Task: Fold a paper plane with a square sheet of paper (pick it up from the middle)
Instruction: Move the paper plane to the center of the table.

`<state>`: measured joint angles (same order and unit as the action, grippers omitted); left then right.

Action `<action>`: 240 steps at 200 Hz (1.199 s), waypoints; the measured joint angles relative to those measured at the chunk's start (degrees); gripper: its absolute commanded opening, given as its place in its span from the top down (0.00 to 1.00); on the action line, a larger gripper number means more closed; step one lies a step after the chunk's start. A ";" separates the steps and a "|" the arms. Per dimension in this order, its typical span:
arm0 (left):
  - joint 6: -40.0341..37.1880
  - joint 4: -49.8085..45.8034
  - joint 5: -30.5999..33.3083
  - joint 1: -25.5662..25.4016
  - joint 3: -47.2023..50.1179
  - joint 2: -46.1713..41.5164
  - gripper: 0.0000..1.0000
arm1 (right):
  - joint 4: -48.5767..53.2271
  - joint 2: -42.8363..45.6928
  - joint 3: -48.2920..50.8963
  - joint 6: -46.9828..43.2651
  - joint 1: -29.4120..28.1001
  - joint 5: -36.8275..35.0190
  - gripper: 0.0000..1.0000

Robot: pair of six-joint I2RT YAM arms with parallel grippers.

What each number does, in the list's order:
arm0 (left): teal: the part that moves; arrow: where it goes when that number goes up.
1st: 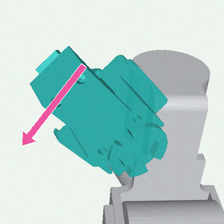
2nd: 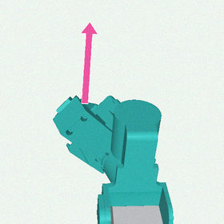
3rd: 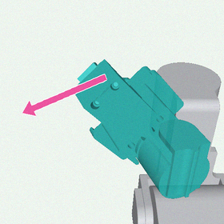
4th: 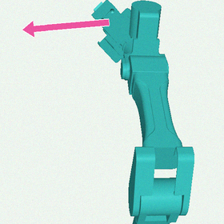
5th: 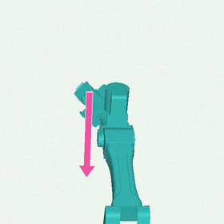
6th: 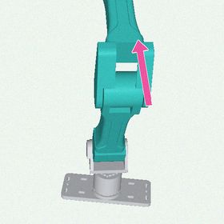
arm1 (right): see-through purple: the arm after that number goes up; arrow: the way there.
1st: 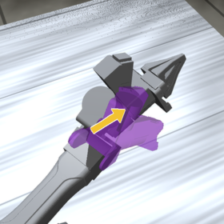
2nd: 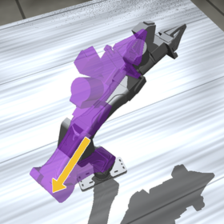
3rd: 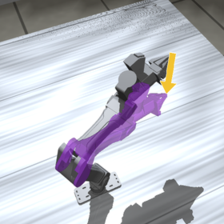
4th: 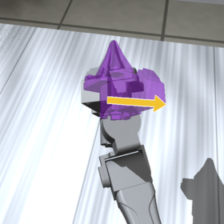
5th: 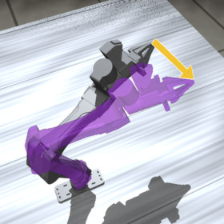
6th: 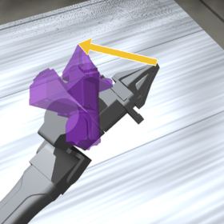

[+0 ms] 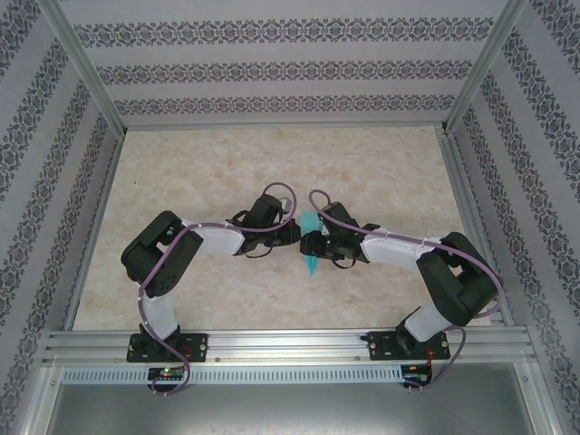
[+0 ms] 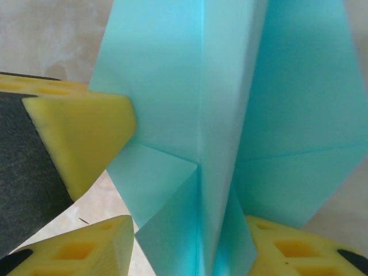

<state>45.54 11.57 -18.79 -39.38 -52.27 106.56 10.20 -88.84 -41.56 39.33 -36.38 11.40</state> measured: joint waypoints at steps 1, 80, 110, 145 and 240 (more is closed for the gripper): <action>0.02 0.00 0.00 0.00 0.00 0.00 1.00 | 0.02 0.00 -0.02 -0.07 0.00 0.00 0.59; 0.04 -0.11 0.02 0.04 0.00 0.00 0.84 | 4.07 -2.01 -3.15 0.85 -0.76 -4.17 0.93; 0.02 -2.91 1.03 1.03 0.00 -0.61 0.68 | 7.91 -2.19 -5.14 0.24 -1.01 -6.64 0.95; 0.15 -9.84 5.77 4.33 -0.02 -5.29 0.53 | 14.27 -2.19 -8.94 -1.97 -1.79 -10.78 0.89; 1.38 -27.98 22.49 7.50 -0.61 -12.31 0.21 | 21.62 -10.73 -16.81 -5.01 -2.91 -16.17 0.77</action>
<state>46.92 -16.40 3.70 -31.88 -52.88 94.26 31.81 -99.57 -58.37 34.33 -39.29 -4.78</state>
